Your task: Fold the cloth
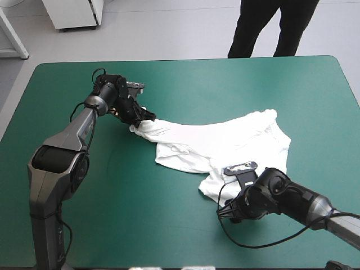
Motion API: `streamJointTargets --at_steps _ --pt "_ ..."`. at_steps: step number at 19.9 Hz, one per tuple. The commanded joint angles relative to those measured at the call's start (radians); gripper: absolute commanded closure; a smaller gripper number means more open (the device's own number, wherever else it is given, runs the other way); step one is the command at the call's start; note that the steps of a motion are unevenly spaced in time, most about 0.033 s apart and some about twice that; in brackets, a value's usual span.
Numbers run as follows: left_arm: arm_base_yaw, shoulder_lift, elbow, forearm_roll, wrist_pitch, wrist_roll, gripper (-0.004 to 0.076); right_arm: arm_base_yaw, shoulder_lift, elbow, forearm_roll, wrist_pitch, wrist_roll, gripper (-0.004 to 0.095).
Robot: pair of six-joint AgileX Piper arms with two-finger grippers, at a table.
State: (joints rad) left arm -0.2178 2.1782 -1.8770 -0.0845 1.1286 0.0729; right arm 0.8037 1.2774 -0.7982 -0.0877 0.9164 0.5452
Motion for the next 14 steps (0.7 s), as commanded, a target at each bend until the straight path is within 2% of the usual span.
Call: streamJointTargets --at_steps 1,4,7,8,9,10,11,14 --pt "0.002 -0.02 -0.006 0.008 -0.009 0.001 0.0734 0.001 0.02 -0.013 -0.036 -0.064 0.004 0.0274" --pt "0.002 -0.02 -0.006 0.005 -0.009 0.003 0.0734 0.001 0.115 -0.013 -0.034 -0.118 -0.002 0.0274" --pt "0.002 -0.02 -0.006 -0.005 -0.009 0.003 0.0734 0.001 0.191 0.012 -0.014 -0.126 0.004 0.0293" --pt "0.002 -0.02 -0.006 -0.007 -0.007 0.003 0.0734 0.001 0.221 0.044 0.022 -0.132 0.012 0.0373" --pt "0.002 -0.02 -0.006 -0.014 -0.005 0.006 0.0734 0.001 0.235 0.072 0.037 -0.132 0.021 0.0553" --pt "0.002 -0.02 -0.006 -0.02 -0.003 0.006 0.0734 0.001 0.239 0.092 0.045 -0.132 0.02 0.0691" --pt "0.002 -0.02 -0.006 -0.02 -0.003 0.008 0.0734 0.001 0.239 0.113 0.048 -0.132 0.02 0.0931" --pt "0.002 -0.025 -0.006 -0.026 0.022 0.008 0.0734 0.001 0.216 0.111 0.051 -0.104 0.024 0.0925"
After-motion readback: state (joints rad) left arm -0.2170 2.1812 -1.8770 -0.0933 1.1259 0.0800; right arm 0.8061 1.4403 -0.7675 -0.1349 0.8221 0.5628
